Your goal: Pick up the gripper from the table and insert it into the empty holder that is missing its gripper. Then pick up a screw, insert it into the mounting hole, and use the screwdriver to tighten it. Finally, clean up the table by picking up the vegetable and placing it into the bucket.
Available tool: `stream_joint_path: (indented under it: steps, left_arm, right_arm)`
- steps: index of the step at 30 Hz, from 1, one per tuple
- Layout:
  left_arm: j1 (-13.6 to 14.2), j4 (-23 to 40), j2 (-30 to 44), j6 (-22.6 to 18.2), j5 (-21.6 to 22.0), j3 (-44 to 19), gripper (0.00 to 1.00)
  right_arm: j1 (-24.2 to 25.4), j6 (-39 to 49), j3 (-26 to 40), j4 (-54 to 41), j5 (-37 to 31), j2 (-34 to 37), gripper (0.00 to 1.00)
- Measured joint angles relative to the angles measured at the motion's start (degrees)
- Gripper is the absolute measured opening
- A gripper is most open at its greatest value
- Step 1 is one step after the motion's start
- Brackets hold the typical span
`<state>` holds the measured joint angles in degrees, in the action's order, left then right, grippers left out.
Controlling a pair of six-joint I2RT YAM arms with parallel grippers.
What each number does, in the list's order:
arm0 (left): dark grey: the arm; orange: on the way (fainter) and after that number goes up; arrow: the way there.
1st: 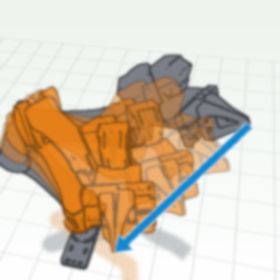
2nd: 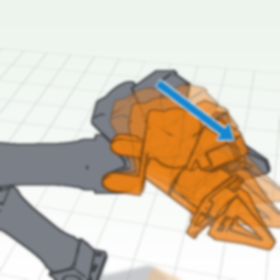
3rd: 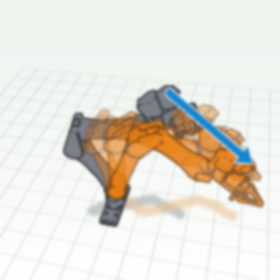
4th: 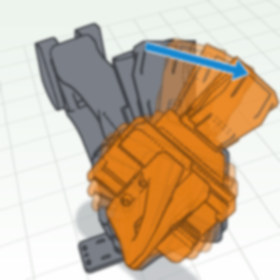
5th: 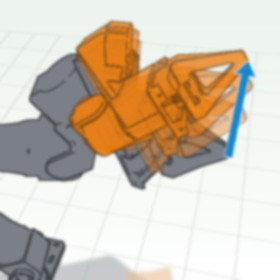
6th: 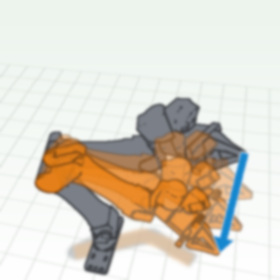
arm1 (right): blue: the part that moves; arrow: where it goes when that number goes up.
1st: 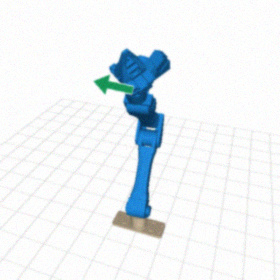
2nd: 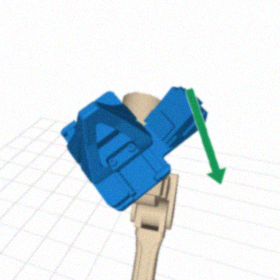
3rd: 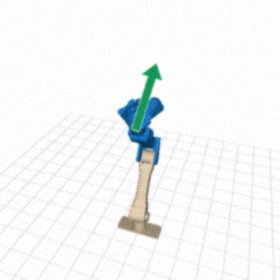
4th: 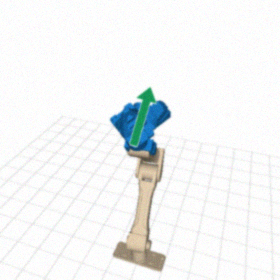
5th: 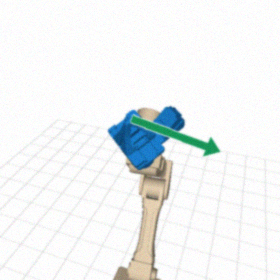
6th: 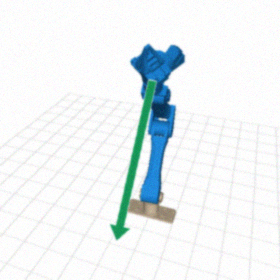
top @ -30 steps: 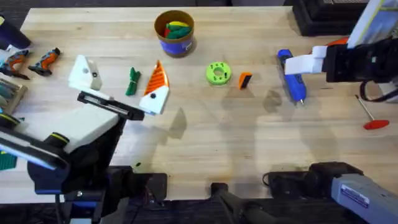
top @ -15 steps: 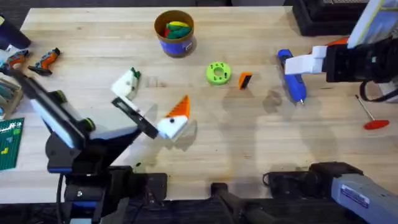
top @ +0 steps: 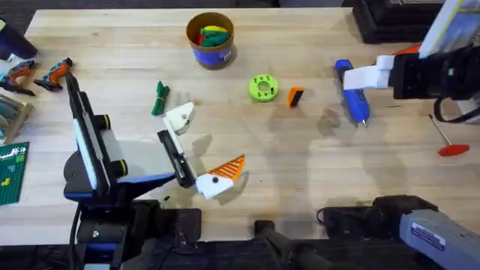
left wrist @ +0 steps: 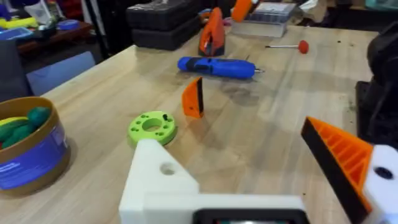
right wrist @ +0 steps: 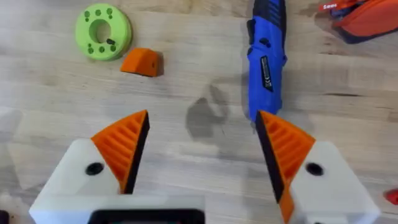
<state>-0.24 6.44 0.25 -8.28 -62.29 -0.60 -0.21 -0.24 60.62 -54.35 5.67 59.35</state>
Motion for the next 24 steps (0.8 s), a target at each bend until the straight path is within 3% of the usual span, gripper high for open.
stream_joint_path:
  steps: [9, 24]
  left_arm:
    - [0.0, 0.3, 0.0, 4.3, -2.3, 0.0, 0.985]
    - [0.0, 0.4, 0.0, 5.3, -2.7, 0.0, 0.985]
  right_arm:
    - [0.0, 0.0, 0.0, 0.0, 0.0, 0.0, 0.991]
    - [0.0, 0.0, 0.0, 0.0, 0.0, 0.0, 0.991]
